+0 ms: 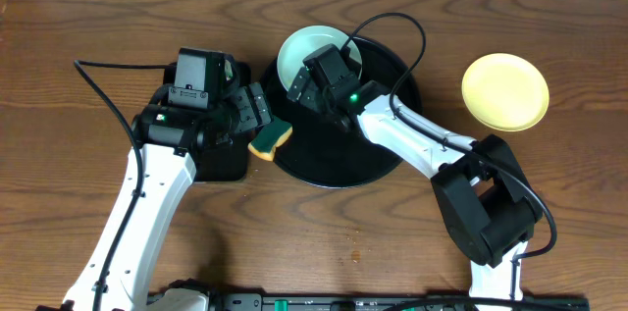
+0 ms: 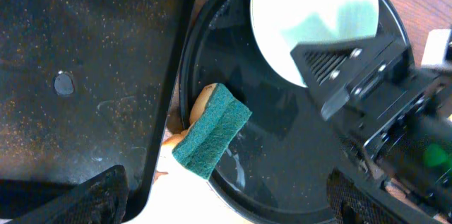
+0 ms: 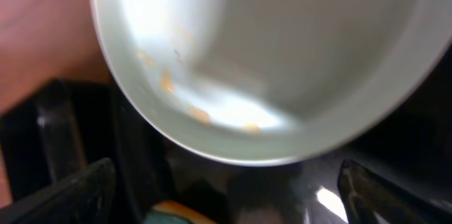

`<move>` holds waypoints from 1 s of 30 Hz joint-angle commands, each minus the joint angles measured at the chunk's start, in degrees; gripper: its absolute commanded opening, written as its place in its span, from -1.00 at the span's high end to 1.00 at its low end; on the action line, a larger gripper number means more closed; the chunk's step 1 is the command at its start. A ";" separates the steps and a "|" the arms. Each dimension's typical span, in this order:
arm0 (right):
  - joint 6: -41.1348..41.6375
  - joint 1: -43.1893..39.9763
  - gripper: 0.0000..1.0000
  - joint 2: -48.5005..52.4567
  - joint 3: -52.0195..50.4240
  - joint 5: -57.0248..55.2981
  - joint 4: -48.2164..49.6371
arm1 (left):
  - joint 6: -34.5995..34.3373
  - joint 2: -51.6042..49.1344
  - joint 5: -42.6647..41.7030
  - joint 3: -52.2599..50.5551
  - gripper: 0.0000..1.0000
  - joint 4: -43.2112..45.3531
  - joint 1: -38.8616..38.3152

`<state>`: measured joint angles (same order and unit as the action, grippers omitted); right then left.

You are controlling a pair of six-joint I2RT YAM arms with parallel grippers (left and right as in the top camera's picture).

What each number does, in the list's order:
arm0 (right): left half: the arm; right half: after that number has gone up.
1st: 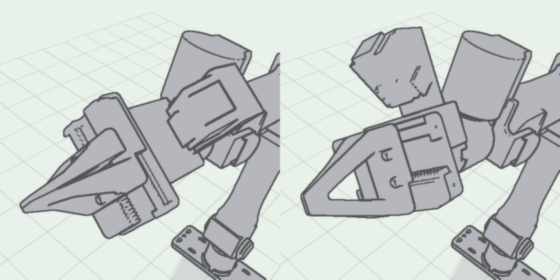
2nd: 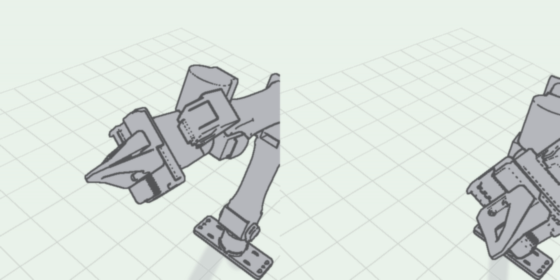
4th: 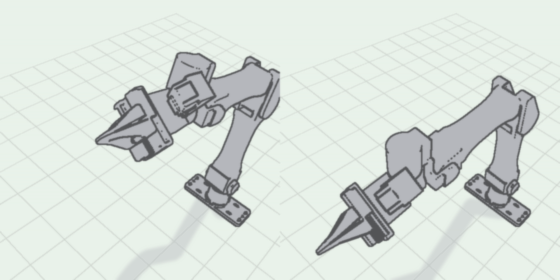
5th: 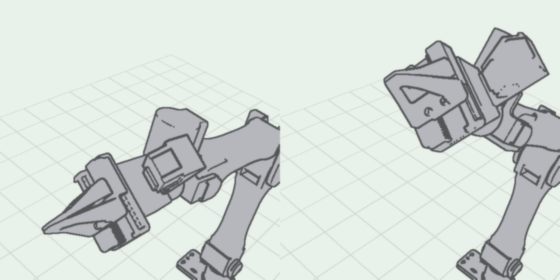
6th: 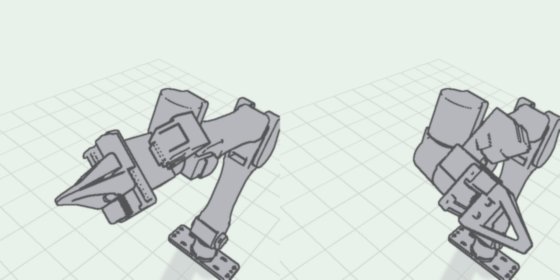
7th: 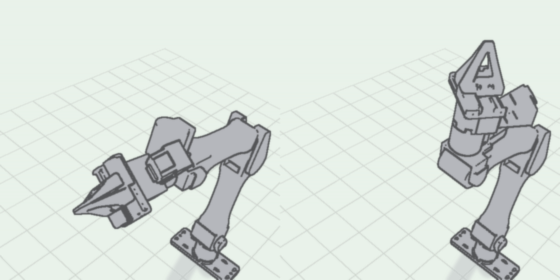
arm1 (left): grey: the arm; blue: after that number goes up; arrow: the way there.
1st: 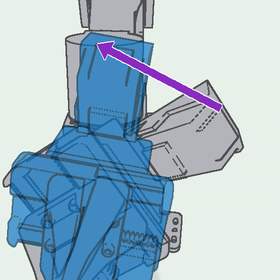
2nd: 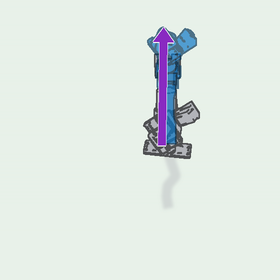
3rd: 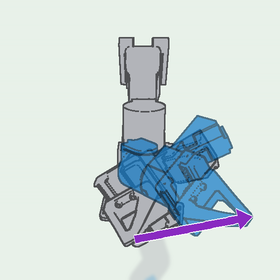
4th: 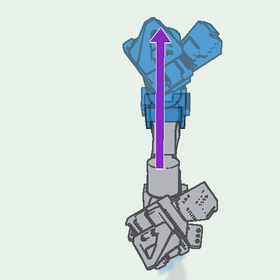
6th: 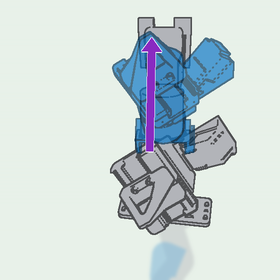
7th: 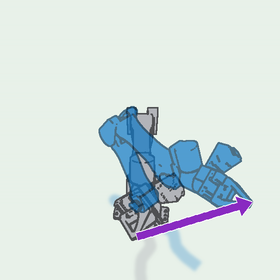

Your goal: Clean dirty plates on tray and stack at the side

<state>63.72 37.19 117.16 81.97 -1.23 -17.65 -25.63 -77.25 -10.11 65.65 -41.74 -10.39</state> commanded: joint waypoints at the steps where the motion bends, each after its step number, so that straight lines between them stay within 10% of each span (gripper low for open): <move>1: 3.08 -0.46 -0.97 -0.33 0.46 -1.79 0.50 | 0.13 0.11 0.68 0.59 -0.79 -0.04 0.20; 5: 9.51 -0.52 0.49 -0.33 0.46 -2.01 -4.57 | 0.13 0.11 0.68 0.59 -0.79 -0.07 0.20; 7: 15.54 -0.52 0.70 -0.33 0.46 -3.63 -6.80 | 0.13 0.11 0.70 0.59 -0.79 -0.04 0.20; 30: 29.70 -0.37 0.52 1.55 0.42 -10.38 -7.06 | 0.13 0.11 0.70 0.59 -0.79 -0.04 0.20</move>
<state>91.05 36.82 117.38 82.00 -10.07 -24.40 -25.63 -77.25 -10.13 65.65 -41.76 -10.37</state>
